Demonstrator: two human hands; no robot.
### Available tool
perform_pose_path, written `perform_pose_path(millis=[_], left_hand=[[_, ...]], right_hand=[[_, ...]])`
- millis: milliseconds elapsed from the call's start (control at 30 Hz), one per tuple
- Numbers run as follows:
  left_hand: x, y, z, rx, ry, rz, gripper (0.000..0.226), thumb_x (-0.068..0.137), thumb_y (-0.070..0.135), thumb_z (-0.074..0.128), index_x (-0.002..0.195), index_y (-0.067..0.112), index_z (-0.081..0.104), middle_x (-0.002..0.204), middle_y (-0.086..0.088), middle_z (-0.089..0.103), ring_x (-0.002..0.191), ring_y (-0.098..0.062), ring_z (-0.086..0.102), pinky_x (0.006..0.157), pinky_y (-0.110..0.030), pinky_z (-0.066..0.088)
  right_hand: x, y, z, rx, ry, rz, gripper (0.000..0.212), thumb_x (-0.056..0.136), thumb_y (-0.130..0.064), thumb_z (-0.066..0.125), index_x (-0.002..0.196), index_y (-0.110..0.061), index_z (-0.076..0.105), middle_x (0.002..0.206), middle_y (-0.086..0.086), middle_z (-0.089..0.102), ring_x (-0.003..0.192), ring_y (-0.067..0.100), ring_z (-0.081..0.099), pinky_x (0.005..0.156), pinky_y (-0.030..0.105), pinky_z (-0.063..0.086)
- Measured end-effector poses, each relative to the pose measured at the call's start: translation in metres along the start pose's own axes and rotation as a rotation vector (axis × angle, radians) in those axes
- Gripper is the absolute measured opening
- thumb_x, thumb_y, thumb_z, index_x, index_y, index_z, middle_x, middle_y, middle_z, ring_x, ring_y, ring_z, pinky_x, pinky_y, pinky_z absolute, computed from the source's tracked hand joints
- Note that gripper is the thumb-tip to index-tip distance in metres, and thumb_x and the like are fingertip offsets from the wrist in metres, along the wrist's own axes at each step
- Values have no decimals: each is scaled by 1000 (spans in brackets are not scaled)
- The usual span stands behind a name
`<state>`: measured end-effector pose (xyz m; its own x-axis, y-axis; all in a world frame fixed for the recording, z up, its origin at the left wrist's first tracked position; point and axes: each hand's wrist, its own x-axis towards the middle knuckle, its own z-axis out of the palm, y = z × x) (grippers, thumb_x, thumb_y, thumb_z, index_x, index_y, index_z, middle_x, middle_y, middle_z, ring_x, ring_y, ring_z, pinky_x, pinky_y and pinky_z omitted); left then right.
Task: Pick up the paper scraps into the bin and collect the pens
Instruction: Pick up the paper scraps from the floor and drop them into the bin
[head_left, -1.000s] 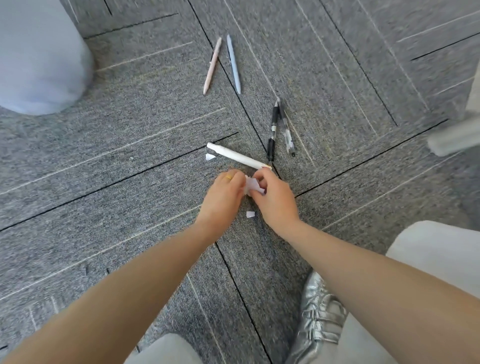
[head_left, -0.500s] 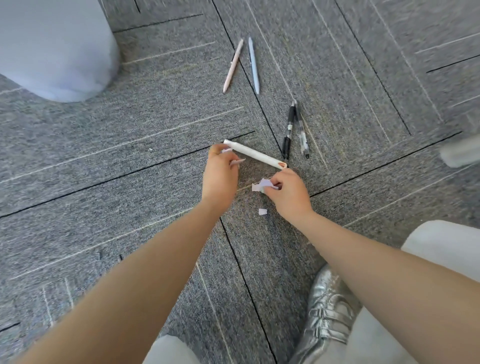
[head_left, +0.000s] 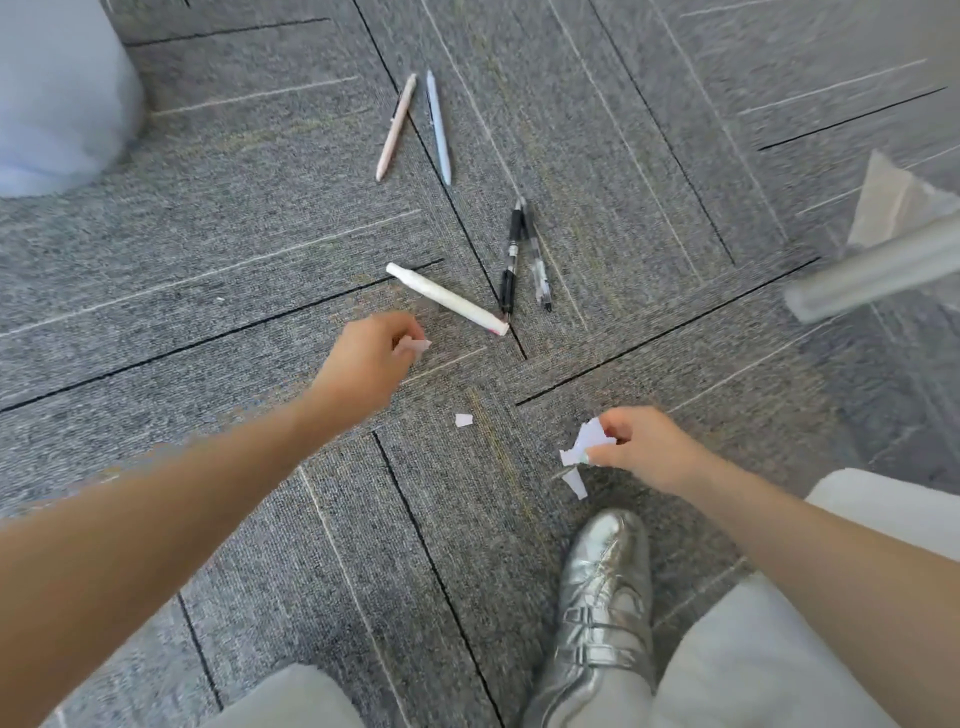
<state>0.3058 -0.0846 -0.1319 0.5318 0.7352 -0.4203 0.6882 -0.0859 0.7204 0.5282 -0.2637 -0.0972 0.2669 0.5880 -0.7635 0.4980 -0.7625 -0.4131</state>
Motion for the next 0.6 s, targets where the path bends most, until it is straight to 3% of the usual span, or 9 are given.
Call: perform_pose_path(millis=[67, 133, 200, 300, 367, 433, 533, 600], left_hand=[[-18, 5, 10, 35, -140, 53, 19, 93, 20, 48, 111, 22, 54, 89, 4, 61, 57, -22, 59, 51, -30, 56], [-24, 9, 25, 131, -218, 131, 31, 95, 21, 46, 126, 25, 45, 100, 1, 61, 59, -23, 62, 55, -33, 58], [-23, 8, 38, 263, -225, 187, 37, 95, 16, 46, 131, 24, 41, 112, -3, 62, 71, -20, 65, 66, -36, 59], [-22, 1, 48, 423, -190, 281, 27, 94, 12, 49, 121, 15, 52, 114, -4, 59, 95, -19, 60, 88, -35, 52], [-25, -2, 48, 462, -180, 323, 16, 94, 14, 49, 107, 10, 58, 106, -4, 57, 94, -20, 58, 88, -36, 51], [-27, -2, 46, 447, -166, 338, 13, 94, 14, 48, 99, 9, 59, 101, -4, 57, 88, -18, 58, 85, -34, 52], [-29, 1, 43, 389, -159, 309, 13, 95, 13, 46, 91, 10, 59, 97, -2, 56, 82, -15, 56, 84, -29, 52], [-29, 7, 41, 323, -187, 217, 17, 95, 15, 46, 93, 8, 61, 96, -3, 59, 81, -17, 60, 82, -32, 55]], right_hand=[[-8, 7, 7, 9, -29, 16, 16, 81, -10, 67, 93, -19, 61, 90, -4, 67, 90, 16, 64, 78, 23, 46], [-12, 8, 16, -55, -11, 23, 24, 82, -12, 66, 102, -21, 56, 79, -11, 59, 70, 7, 57, 60, 14, 41], [-13, 9, 28, -191, 85, 48, 24, 84, -19, 65, 103, -26, 51, 75, -13, 52, 58, 4, 47, 51, 19, 36], [-18, 9, 45, -354, 219, 45, 15, 87, -25, 59, 99, -26, 51, 76, -17, 51, 61, 4, 51, 50, 20, 34], [-21, 13, 55, -371, 290, 14, 6, 89, -25, 56, 93, -20, 54, 75, -10, 58, 62, 12, 56, 49, 22, 33], [-24, 15, 59, -366, 315, 19, 10, 91, -23, 53, 82, -18, 53, 64, -7, 54, 52, 11, 50, 46, 22, 30], [-18, 14, 53, -345, 250, 78, 20, 89, -22, 55, 71, -13, 53, 58, -1, 50, 48, 14, 40, 47, 24, 30], [-11, 5, 43, -379, 166, 95, 32, 87, -20, 56, 59, -16, 41, 54, 0, 42, 48, 16, 34, 49, 26, 27]])
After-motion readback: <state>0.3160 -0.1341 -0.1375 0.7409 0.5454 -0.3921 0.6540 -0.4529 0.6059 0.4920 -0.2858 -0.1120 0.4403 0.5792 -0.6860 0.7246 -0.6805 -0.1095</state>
